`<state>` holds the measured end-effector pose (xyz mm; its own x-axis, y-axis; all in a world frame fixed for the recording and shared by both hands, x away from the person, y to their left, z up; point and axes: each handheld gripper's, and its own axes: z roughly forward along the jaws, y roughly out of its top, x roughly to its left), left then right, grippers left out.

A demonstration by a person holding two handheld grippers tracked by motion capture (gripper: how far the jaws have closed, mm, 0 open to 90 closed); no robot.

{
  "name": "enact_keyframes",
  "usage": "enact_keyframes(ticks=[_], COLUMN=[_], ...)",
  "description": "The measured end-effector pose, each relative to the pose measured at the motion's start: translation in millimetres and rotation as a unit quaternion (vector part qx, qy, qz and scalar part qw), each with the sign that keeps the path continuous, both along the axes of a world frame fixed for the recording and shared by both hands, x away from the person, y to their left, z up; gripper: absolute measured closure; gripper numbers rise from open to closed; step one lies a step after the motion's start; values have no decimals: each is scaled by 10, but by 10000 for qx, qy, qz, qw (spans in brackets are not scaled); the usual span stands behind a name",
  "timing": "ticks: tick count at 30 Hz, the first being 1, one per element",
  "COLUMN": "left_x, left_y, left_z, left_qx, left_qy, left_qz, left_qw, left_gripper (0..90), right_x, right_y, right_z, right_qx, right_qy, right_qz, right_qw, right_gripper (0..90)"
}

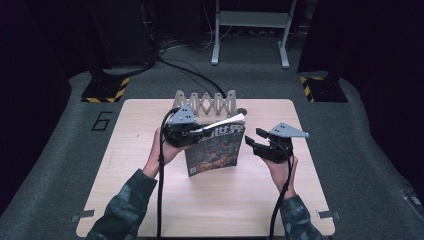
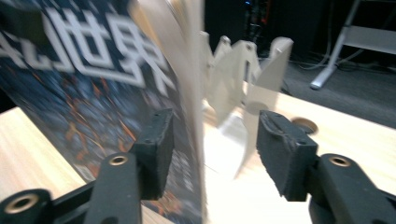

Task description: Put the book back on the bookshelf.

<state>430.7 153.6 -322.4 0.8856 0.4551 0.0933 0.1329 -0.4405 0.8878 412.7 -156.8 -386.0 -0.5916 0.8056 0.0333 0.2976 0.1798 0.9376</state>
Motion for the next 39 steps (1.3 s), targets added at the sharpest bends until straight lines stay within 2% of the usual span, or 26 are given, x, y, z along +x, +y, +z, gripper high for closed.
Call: enact_keyframes(ticks=[2,6,7,8,9,10,12,13,14,16,17,19,20,23,24,25,27,28,30,32,39], left_x=[1,5,6,5,5,7,7,8,6,7,-4,-8,-13,-23,-26,-28,-30,-36,-40,-44,-41], left_y=[0,2,4,4,3,5,-1,1,0,1,-4,-8,-15,-27,-26,-27,-28,-32,-36,-38,-44], left_z=[-1,-6,-8,-11,-13,-10,-13,-10,-8,0,2,8,9,11,12,15,18,24,25,32,43], left_qx=[-6,-30,-36,-42,-48,-34,-53,-40,-28,36,66,109,121,128,142,155,186,214,221,271,299], left_qy=[-4,-20,-29,-40,-47,-36,-57,-41,-41,-68,-91,-119,-135,-134,-131,-126,-163,-164,-169,-178,-137], left_qz=[0,-13,-16,-18,-12,-31,-1,-35,-35,-90,-75,-87,-92,-89,-74,-81,-76,-72,-63,-64,-40], left_qw=[10000,10000,10000,10000,10000,10000,10000,10000,10000,9999,9999,9998,9998,9998,9998,9998,9997,9996,9996,9995,9995], left_gripper=[813,813,812,812,812,812,811,811,811,810,811,811,811,811,812,812,813,813,813,813,811], right_x=[-12,-5,8,22,22,35,69,101,101,155,172,198,240,283,292,317,311,323,343,345,336], right_y=[-27,-108,-136,-143,-143,-146,-147,-136,-136,-130,-124,-125,-125,-142,-138,-126,-110,-106,-112,-90,-95], right_z=[-52,-324,-476,-554,-554,-633,-784,-926,-926,-1118,-1176,-1227,-1308,-1361,-1380,-1391,-1388,-1398,-1404,-1412,-1420], right_qx=[-51,-214,-250,-241,-241,-239,-316,-392,-392,-544,-613,-666,-736,-817,-835,-980,-1005,-1224,-1276,-1207,-1198], right_qy=[2,316,513,617,617,715,937,1131,1131,1326,1410,1471,1582,1610,1701,1701,1669,1712,1668,1694,1667], right_qz=[-77,-314,-408,-424,-424,-440,-471,-511,-511,-543,-585,-546,-601,-606,-651,-652,-713,-752,-697,-765,-760], right_qw=[10000,9988,9975,9969,9969,9962,9940,9915,9915,9882,9864,9854,9828,9817,9797,9784,9782,9747,9752,9751,9757], right_gripper=[381,282,252,239,239,225,196,169,169,143,134,118,81,58,50,38,39,35,34,34,41])
